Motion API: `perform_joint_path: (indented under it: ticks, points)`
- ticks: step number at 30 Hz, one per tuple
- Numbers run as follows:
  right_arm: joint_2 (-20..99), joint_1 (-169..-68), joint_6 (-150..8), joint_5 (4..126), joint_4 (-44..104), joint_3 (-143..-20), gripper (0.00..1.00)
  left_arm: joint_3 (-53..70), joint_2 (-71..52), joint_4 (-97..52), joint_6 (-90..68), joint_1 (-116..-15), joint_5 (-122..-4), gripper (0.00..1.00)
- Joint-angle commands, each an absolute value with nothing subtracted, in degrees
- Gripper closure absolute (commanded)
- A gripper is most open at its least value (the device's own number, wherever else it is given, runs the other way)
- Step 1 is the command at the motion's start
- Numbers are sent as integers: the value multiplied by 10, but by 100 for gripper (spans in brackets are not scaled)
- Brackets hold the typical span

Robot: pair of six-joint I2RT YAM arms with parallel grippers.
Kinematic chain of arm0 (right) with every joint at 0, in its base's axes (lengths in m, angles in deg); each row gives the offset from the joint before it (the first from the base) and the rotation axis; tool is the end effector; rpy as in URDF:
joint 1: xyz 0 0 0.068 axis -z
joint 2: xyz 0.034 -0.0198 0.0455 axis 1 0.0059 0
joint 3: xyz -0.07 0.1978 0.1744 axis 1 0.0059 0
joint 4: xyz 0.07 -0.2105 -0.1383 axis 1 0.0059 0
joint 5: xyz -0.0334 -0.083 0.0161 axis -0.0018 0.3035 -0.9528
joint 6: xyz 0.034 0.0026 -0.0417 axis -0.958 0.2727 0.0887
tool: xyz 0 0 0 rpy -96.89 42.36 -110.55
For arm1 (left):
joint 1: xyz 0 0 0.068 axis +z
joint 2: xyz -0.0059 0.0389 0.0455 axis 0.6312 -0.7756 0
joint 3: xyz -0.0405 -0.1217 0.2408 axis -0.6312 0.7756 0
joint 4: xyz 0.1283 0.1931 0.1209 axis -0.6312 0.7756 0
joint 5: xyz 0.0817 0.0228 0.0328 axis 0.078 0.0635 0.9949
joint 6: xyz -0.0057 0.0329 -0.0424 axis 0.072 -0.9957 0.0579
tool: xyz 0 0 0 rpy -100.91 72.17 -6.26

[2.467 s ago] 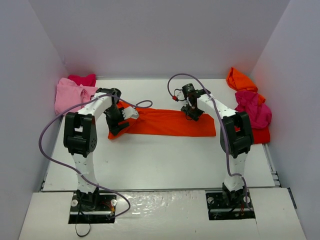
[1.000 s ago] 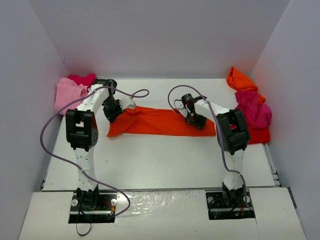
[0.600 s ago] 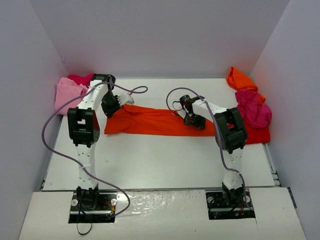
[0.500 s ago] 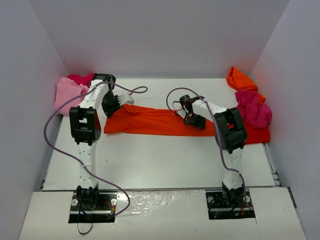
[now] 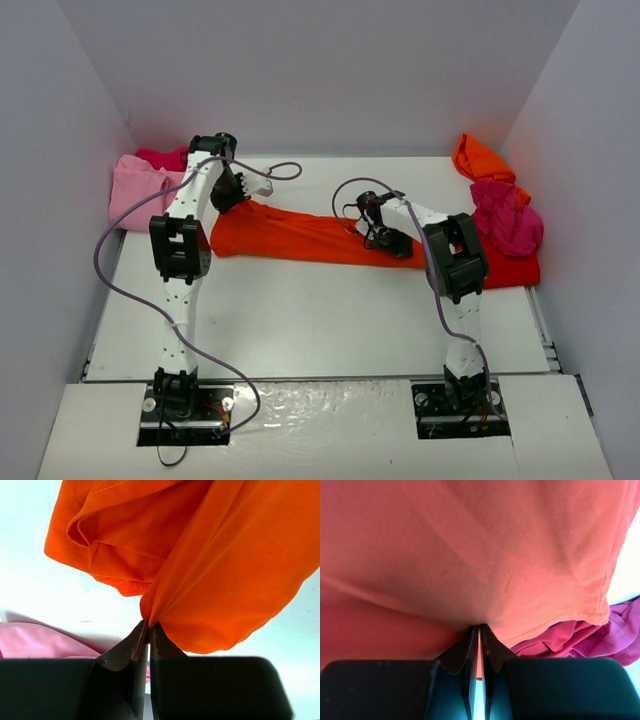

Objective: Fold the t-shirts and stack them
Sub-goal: Fold the other side of the tshirt into a rectangle

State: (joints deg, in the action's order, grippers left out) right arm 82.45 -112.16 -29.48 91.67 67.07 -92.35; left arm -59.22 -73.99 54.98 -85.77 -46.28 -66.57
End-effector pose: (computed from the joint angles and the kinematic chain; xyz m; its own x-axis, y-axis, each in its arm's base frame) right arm 0.3985 0.1527 0.1290 -0.5682 -0.8220 -0.0378 -0.7441 0.5329 -0.4029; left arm 0.4889 -0.0686 0.2389 -0.2744 0.9177 -0.2874 0.9366 0.3228 0.1362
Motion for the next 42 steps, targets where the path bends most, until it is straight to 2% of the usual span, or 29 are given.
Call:
perform_joint_path:
  ticks: [1, 10, 11, 15, 18, 21, 28, 33, 38, 41, 42]
  points:
    - [885, -1113, -307, 863, 668, -911, 96, -620, -712, 630, -910, -472, -640, 100]
    - [891, -1113, -312, 859, 669, -914, 96, -645, -772, 611, -919, -485, -634, 100]
    - [890, -1113, -314, 859, 669, -916, 96, -645, -779, 607, -919, -486, -634, 97]
    - [888, -1112, -316, 860, 669, -918, 96, -650, -797, 588, -918, -489, -631, 80]
    - [889, -1111, -320, 859, 669, -921, 95, -659, -809, 556, -900, -489, -633, 57]
    - [889, -1111, -321, 859, 668, -925, 94, -658, -805, 521, -879, -489, -640, 45]
    - [885, -1111, -324, 862, 669, -929, 94, -610, -739, 419, -839, -487, -649, 43]
    - [865, -1110, -327, 869, 668, -940, 93, -604, -685, 399, -831, -488, -646, 42]
    - [827, -1108, -330, 863, 669, -940, 90, -608, -633, 396, -816, -491, -647, 36]
    - [803, -1107, -327, 867, 668, -934, 81, -606, -612, 402, -812, -496, -652, 34]
    - [799, -1106, -327, 869, 668, -933, 81, -606, -611, 403, -810, -499, -653, 34]
